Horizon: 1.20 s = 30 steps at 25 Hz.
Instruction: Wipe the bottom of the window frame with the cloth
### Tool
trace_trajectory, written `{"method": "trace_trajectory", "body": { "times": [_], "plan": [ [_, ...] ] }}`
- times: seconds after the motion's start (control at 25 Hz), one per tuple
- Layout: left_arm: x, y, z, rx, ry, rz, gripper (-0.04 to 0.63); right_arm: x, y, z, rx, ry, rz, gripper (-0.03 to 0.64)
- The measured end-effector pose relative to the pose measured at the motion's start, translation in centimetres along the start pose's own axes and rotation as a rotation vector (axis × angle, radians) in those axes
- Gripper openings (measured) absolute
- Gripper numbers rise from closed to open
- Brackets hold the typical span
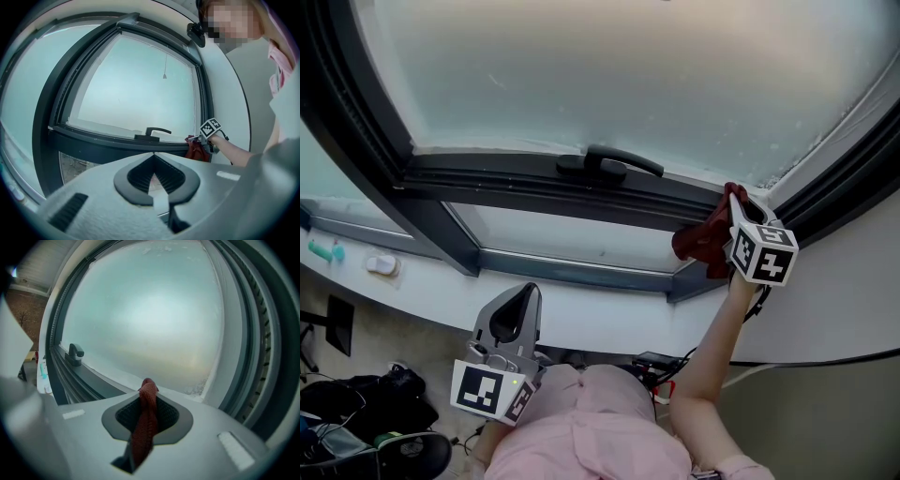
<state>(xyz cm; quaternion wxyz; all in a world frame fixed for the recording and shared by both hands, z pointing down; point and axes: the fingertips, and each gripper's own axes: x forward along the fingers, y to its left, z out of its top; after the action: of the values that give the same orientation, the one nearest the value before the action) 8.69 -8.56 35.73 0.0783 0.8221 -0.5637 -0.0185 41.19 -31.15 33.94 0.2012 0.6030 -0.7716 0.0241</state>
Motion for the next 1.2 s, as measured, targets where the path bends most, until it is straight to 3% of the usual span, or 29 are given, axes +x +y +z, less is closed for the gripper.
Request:
{"method": "trace_trajectory", "body": {
  "times": [0.68, 1.2],
  "plan": [
    [0.7, -2.0, -0.2, 0.009, 0.014, -0.053, -0.002, -0.4, -4.5, -1.4, 0.030, 0.029, -0.061, 0.049],
    [0.6, -1.5, -0.1, 0.012, 0.017, -0.046, -0.003, -0.4, -4.7, -1.4, 0.038, 0.030, -0.079, 0.049]
  ]
}}
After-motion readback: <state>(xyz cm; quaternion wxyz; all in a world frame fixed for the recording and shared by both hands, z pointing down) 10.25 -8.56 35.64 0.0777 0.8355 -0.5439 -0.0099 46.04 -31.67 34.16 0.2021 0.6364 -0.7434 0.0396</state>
